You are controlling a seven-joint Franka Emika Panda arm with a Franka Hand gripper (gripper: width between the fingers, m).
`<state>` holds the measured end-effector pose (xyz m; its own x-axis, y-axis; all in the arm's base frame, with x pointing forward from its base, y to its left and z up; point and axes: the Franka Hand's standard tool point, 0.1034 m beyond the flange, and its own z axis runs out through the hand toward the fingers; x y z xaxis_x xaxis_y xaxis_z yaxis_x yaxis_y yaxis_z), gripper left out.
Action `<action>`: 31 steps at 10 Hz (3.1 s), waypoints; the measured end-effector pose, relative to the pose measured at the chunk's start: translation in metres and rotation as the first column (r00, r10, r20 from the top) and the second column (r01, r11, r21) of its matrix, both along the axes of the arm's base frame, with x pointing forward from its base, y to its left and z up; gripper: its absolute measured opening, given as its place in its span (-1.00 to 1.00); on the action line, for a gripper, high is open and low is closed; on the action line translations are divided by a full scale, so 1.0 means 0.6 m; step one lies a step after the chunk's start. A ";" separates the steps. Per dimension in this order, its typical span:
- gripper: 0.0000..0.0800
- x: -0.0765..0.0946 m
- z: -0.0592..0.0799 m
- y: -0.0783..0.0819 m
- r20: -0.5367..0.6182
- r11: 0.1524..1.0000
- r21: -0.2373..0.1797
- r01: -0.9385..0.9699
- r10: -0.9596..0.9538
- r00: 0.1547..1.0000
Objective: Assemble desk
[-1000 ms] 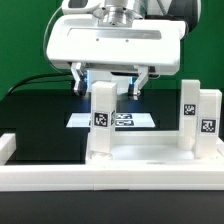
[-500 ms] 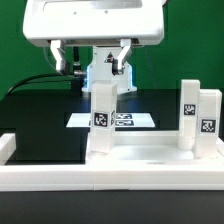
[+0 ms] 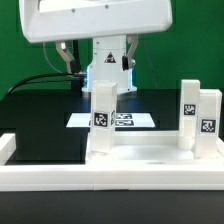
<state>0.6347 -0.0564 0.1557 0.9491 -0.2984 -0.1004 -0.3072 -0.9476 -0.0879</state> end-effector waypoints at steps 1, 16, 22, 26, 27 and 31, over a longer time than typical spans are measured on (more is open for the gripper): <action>0.62 0.007 -0.012 0.005 -0.003 1.000 -0.006 -0.002 0.002 1.000; -0.27 0.000 -0.045 0.006 -0.005 0.776 -0.061 0.628 -0.629 0.777; -0.27 0.008 -0.046 0.001 -0.013 0.301 -0.039 0.953 -0.954 0.301; 0.22 0.007 -0.047 0.001 -0.015 0.258 -0.043 0.965 -0.966 0.258; 0.49 0.008 -0.048 0.000 -0.007 0.333 -0.039 0.942 -0.943 0.333; 0.62 0.005 -0.058 0.002 0.028 0.642 -0.023 0.766 -0.766 0.643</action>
Offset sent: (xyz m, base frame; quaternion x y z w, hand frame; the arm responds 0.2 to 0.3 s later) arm -0.0082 0.0032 -0.0223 -0.0175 0.0130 -0.0017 0.9998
